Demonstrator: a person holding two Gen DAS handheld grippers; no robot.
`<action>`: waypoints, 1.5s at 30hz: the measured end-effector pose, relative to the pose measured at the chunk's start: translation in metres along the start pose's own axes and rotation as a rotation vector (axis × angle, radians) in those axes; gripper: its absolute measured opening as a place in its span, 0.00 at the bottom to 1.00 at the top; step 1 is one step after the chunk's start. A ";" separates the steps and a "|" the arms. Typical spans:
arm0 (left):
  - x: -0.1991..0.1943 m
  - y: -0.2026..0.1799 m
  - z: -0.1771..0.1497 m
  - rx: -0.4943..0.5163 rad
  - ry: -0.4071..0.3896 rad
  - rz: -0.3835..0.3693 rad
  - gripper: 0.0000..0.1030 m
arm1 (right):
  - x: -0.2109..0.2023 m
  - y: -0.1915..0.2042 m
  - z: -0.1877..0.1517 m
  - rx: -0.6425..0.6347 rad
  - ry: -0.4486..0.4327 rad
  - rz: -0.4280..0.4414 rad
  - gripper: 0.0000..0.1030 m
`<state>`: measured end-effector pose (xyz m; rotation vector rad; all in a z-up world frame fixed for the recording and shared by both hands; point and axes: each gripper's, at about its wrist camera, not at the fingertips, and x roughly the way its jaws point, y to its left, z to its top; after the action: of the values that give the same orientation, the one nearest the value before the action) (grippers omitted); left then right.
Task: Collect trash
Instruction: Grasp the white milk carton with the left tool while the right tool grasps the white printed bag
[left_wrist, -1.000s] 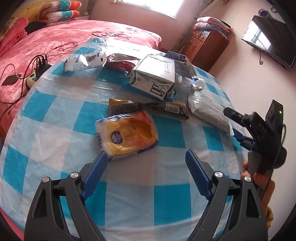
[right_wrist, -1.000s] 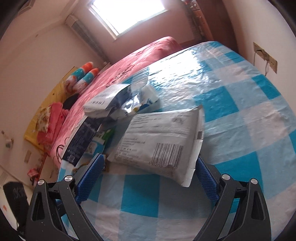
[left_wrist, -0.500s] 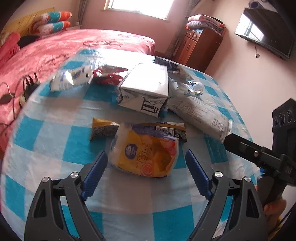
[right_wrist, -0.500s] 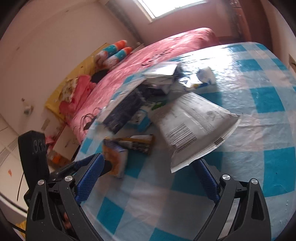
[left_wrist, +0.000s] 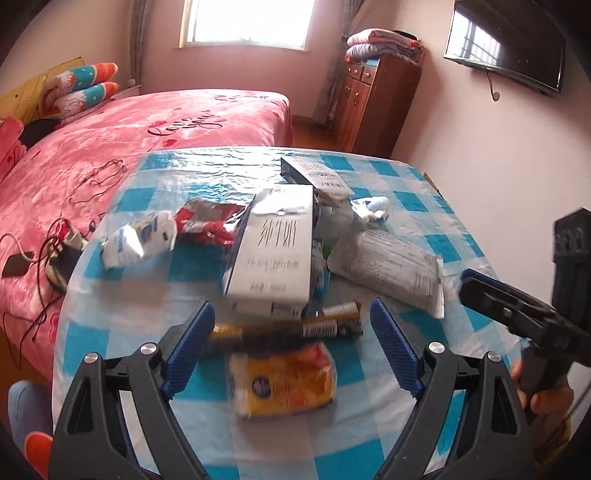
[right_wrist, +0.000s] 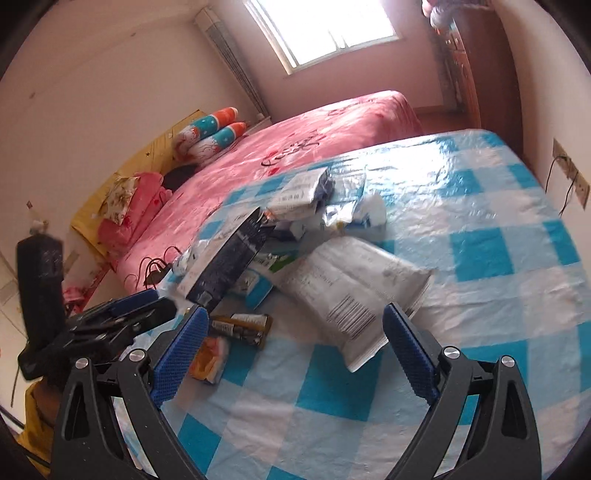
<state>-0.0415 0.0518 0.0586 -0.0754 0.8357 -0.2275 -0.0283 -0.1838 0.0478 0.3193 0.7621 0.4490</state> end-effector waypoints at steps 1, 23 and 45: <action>0.004 -0.002 0.002 0.002 0.001 0.003 0.84 | -0.005 0.002 0.003 -0.024 -0.018 -0.023 0.92; 0.076 0.003 0.035 0.007 0.129 -0.004 0.66 | 0.088 -0.023 0.031 -0.199 0.182 -0.080 0.93; 0.035 0.013 0.011 -0.067 0.013 -0.061 0.65 | 0.090 0.000 0.004 -0.290 0.208 -0.275 0.87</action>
<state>-0.0086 0.0558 0.0388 -0.1624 0.8547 -0.2580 0.0317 -0.1391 -0.0028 -0.1055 0.9154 0.3294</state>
